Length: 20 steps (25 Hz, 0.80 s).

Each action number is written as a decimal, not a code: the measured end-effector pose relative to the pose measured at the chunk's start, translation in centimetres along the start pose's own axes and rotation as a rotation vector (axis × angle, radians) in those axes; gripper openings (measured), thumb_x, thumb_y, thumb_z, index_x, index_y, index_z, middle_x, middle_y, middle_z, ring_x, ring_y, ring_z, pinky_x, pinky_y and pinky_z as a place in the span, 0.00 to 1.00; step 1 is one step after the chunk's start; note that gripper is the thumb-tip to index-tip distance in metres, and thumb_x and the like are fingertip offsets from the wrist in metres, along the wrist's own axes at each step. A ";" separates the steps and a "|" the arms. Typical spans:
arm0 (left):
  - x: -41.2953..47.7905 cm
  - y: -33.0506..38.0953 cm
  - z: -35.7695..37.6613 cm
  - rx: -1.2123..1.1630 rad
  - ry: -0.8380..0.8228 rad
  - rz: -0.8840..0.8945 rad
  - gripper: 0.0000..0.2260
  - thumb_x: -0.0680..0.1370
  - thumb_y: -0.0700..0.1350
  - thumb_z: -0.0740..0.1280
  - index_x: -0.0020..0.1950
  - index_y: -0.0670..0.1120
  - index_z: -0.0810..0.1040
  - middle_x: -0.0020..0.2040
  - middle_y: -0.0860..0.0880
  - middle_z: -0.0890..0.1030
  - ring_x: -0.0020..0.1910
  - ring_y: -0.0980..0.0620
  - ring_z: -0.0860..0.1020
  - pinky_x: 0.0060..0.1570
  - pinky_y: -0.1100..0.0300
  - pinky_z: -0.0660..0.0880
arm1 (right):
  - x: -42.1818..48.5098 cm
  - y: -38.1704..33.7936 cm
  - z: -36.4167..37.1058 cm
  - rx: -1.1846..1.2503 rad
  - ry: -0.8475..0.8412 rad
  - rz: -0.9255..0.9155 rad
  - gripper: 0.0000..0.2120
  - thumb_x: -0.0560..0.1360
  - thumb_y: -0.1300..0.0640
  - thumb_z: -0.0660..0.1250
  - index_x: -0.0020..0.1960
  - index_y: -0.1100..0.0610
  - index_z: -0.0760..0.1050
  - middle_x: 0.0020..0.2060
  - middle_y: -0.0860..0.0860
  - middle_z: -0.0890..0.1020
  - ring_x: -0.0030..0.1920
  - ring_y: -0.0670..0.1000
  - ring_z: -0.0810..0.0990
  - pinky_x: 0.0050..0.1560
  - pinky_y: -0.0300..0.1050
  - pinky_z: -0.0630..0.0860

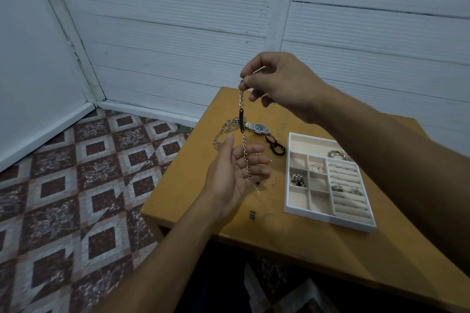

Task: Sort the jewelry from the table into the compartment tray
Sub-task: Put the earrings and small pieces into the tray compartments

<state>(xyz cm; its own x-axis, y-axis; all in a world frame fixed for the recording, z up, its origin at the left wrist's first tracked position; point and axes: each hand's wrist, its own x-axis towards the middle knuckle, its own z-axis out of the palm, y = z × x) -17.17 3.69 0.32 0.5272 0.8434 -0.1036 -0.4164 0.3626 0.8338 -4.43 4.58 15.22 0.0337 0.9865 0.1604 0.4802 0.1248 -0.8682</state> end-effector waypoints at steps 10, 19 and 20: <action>-0.9 -1.2 3.3 -0.291 -0.061 -0.170 0.26 0.81 0.57 0.56 0.43 0.40 0.85 0.39 0.42 0.83 0.34 0.48 0.81 0.38 0.55 0.81 | -2.2 -0.5 -2.3 -0.006 0.100 -0.033 0.05 0.76 0.63 0.66 0.52 0.59 0.76 0.44 0.53 0.84 0.35 0.46 0.81 0.35 0.42 0.75; 1.8 2.2 3.4 -0.522 0.031 -0.109 0.19 0.82 0.53 0.56 0.52 0.37 0.76 0.42 0.39 0.83 0.40 0.44 0.84 0.43 0.53 0.82 | -8.2 1.4 -2.4 -0.027 -0.065 -0.017 0.05 0.77 0.65 0.65 0.51 0.60 0.77 0.39 0.52 0.85 0.34 0.45 0.79 0.31 0.37 0.73; 2.1 2.6 3.2 -0.519 0.041 -0.098 0.18 0.82 0.52 0.55 0.52 0.38 0.76 0.41 0.40 0.83 0.38 0.46 0.84 0.40 0.54 0.82 | -9.0 2.0 -2.3 -0.056 -0.091 -0.006 0.05 0.77 0.66 0.65 0.50 0.60 0.78 0.39 0.53 0.84 0.33 0.45 0.79 0.30 0.36 0.73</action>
<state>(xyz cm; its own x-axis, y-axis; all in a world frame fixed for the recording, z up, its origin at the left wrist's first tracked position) -14.75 5.10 3.97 0.5570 0.8067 -0.1974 -0.6839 0.5803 0.4422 -1.75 -4.27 13.14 -0.0480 0.9917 0.1194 0.5287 0.1267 -0.8393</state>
